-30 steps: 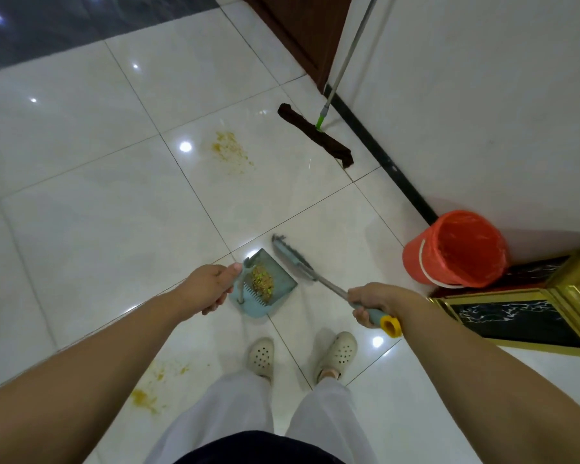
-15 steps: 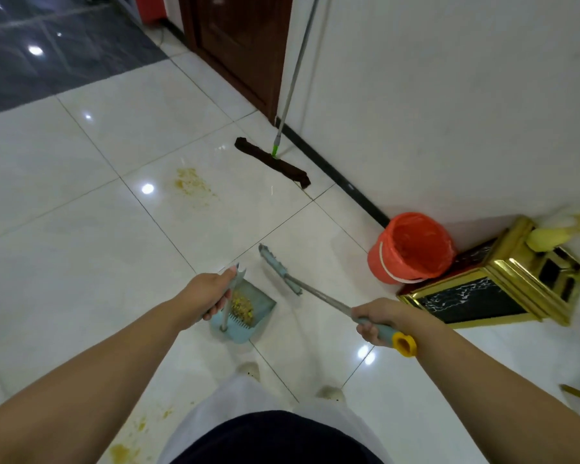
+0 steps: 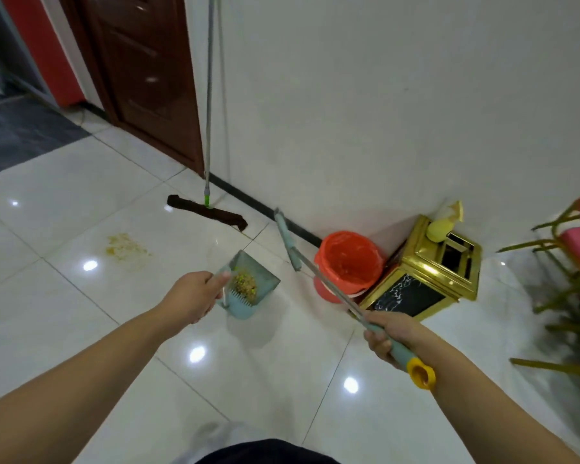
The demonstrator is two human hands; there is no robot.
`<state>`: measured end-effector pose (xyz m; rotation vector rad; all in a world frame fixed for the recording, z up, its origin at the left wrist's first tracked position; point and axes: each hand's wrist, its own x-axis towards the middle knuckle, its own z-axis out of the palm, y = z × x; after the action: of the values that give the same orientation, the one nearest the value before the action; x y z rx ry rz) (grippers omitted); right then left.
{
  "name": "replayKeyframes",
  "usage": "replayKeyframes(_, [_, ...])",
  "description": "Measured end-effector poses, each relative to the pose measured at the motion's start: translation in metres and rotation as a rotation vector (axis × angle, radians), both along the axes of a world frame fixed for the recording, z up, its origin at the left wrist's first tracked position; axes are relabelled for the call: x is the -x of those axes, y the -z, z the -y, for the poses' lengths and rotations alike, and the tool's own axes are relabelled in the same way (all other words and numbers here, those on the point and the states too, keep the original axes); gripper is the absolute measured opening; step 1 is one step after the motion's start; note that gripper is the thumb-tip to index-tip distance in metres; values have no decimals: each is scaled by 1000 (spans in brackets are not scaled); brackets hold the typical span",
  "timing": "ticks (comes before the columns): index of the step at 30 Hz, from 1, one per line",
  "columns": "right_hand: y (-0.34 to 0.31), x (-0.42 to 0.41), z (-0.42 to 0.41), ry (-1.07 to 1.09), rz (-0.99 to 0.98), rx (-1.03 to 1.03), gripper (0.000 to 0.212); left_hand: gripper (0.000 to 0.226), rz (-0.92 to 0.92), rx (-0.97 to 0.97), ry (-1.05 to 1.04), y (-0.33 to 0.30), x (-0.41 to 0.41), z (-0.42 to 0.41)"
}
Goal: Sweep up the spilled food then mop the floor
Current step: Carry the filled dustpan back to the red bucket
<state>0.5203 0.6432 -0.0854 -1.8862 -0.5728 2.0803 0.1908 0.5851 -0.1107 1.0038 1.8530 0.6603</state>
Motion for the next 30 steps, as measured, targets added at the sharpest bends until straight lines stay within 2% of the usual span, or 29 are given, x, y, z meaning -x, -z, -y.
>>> replayKeyframes(9, [-43, -107, 17, 67, -21, -235, 16, 45, -249, -186, 189, -40, -99, -46])
replayKeyframes(19, [-39, -188, 9, 155, -83, -217, 19, 38, -689, -165, 662, -20, -199, -83])
replayKeyframes(23, [-32, -205, 8, 168, -54, -210, 20, 33, -762, -168, 800, -10, -230, -85])
replayKeyframes(30, [-24, -220, 9, 159, -17, -207, 20, 36, -829, -180, 880, -7, -249, -89])
